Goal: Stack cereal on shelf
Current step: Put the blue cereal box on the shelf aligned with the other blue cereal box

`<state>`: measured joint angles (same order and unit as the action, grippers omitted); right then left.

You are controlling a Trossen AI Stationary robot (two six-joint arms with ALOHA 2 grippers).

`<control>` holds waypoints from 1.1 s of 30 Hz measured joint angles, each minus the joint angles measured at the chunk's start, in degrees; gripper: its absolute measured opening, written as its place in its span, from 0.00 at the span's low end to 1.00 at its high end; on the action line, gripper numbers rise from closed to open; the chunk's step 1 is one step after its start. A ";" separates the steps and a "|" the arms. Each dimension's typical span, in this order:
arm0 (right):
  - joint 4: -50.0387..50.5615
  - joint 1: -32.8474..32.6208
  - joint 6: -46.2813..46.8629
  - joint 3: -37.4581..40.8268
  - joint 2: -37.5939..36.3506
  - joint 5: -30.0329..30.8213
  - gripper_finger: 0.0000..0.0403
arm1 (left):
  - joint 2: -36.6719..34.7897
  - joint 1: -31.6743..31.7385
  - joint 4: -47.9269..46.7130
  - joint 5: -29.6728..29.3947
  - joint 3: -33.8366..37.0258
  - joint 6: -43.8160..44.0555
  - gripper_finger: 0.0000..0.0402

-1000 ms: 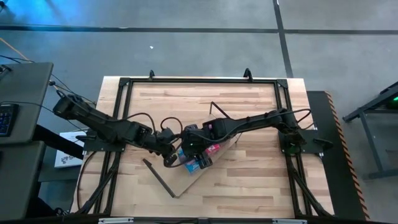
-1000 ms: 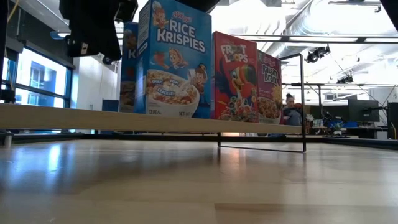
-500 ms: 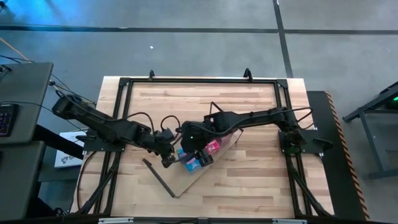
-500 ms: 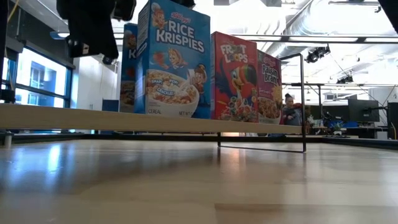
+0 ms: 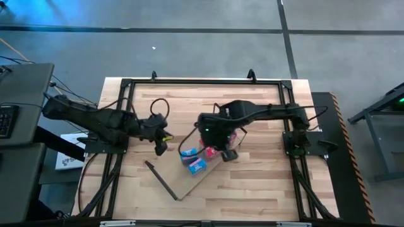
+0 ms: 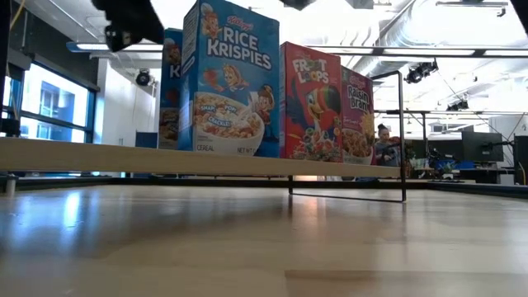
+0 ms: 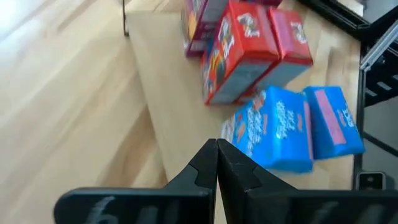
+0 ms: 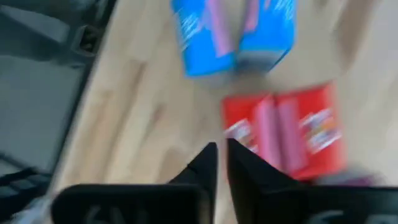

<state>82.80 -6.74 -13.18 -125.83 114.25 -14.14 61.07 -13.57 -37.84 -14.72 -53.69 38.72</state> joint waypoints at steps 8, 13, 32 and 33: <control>-14.50 -4.49 19.65 31.06 -20.92 2.24 0.01 | 2.79 4.19 15.23 7.19 6.04 -8.81 0.00; -32.77 -10.32 42.69 50.74 -38.56 15.66 0.00 | 2.81 6.25 20.69 10.71 10.52 -6.84 0.00; -45.41 -18.27 59.68 67.42 -55.00 37.93 0.00 | 9.47 3.51 27.39 17.96 13.73 8.03 0.00; -45.37 -18.27 59.63 67.42 -55.01 37.93 0.00 | 10.35 3.33 28.05 17.43 13.70 8.68 0.00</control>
<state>37.43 -25.02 46.45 -58.41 59.24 23.79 71.42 -10.23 -9.79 2.71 -39.99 47.40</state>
